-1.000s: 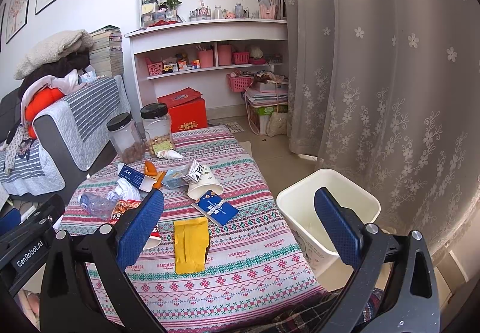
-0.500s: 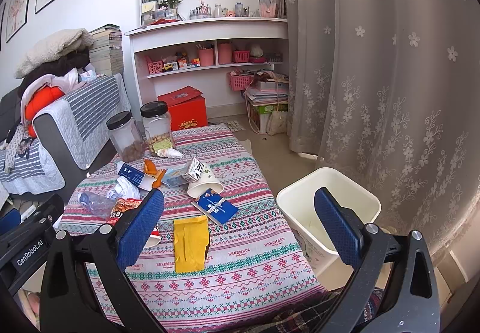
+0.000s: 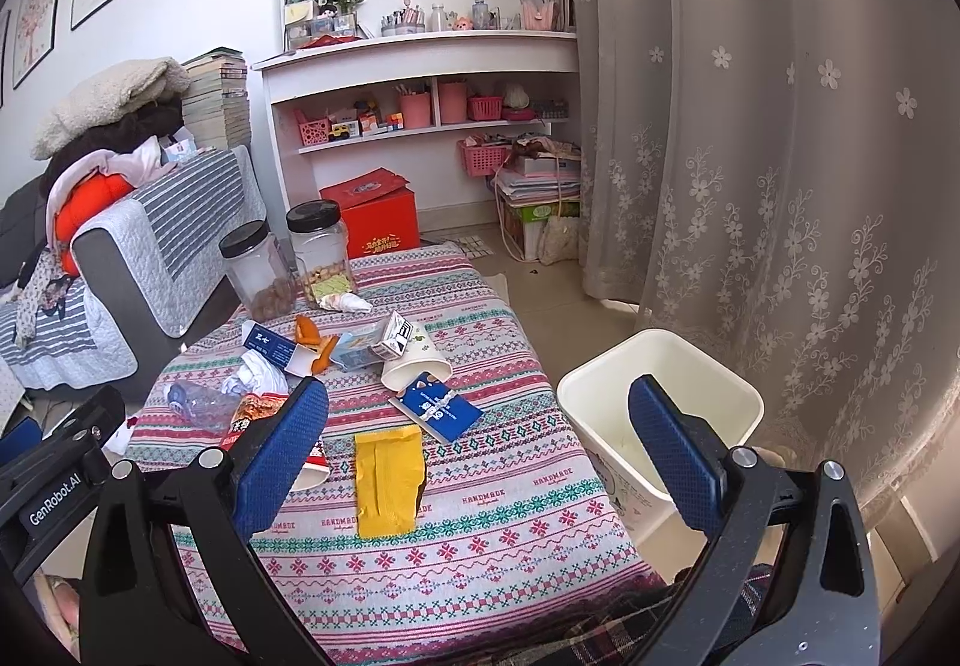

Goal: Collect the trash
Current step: 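Reach the left gripper to the clear water bottle and grasp it, then lift the bottle with the left gripper while the right gripper grasps the white tissue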

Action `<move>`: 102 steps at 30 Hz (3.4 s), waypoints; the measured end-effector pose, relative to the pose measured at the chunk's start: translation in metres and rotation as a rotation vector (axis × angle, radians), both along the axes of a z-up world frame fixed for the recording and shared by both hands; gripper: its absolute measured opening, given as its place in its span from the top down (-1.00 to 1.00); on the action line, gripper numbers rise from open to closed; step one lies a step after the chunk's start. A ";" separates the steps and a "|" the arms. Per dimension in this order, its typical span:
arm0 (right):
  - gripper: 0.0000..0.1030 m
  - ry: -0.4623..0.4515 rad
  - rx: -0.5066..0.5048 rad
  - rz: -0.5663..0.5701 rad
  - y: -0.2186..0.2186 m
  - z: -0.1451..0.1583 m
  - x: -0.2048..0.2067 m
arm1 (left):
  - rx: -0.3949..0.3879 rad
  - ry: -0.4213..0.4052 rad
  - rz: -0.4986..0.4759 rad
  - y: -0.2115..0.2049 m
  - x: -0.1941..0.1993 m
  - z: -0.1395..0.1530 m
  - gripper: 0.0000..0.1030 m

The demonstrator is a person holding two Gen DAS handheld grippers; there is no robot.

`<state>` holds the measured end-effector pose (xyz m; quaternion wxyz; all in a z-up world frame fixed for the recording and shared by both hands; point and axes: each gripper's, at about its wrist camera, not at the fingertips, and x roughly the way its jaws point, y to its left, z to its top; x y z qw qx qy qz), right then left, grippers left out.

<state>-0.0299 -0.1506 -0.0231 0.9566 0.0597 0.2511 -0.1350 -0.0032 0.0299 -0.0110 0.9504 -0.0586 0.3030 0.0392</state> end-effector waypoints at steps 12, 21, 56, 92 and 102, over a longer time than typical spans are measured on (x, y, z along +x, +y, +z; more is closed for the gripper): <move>-0.87 0.113 0.206 0.103 -0.020 0.052 0.067 | -0.102 -0.184 0.131 0.088 0.022 0.075 -0.87; -0.87 0.213 0.219 0.130 -0.018 0.043 0.166 | -0.280 0.215 0.040 0.126 0.160 -0.001 -0.87; -0.87 0.535 0.378 0.466 0.042 -0.083 0.284 | -0.626 0.457 0.279 0.186 0.275 -0.126 -0.10; 0.46 0.673 0.214 0.498 0.159 -0.134 0.338 | -0.291 0.194 0.142 0.212 0.229 -0.036 -0.10; 0.46 0.495 0.240 0.490 0.136 -0.071 0.317 | -0.296 0.162 0.102 0.192 0.227 -0.028 -0.10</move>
